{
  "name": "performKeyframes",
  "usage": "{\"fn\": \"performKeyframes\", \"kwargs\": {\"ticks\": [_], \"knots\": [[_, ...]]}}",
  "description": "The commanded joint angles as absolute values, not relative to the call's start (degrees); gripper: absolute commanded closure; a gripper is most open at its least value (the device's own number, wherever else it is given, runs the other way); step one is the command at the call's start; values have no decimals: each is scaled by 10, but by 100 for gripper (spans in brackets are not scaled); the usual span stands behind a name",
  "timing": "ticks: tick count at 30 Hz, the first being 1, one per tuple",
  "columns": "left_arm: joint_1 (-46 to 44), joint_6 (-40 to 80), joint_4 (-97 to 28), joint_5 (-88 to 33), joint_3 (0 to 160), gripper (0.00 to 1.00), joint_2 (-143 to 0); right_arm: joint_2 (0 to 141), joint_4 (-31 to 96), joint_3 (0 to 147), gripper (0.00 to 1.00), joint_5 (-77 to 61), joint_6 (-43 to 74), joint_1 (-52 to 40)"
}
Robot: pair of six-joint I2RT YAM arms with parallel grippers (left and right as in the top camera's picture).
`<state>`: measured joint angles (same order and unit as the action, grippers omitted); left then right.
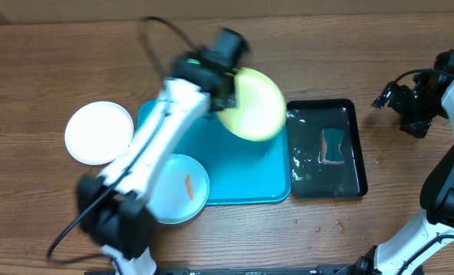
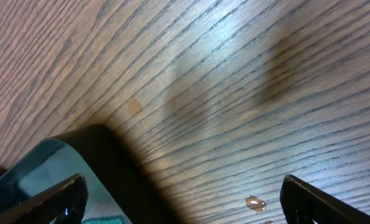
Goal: Clean dirty plates on tray and stack at the side
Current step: 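Carry the yellow plate left and stack it on the white plate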
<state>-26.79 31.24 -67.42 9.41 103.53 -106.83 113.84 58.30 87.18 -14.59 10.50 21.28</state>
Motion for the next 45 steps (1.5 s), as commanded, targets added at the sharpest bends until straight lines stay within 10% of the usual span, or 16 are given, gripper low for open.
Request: {"fn": "performKeyframes", "kwargs": {"ticks": [1,20,45], "knots": [[-223,361,-706,153,1048,96,-932,1127,581,884,0,-144,105,212],[263,381,-831,174,978,96,-771,1127,581,884,0,-144,105,212],[307,388,-500,139,621,96,-773,1127,581,884,0,-144,105,212]]}}
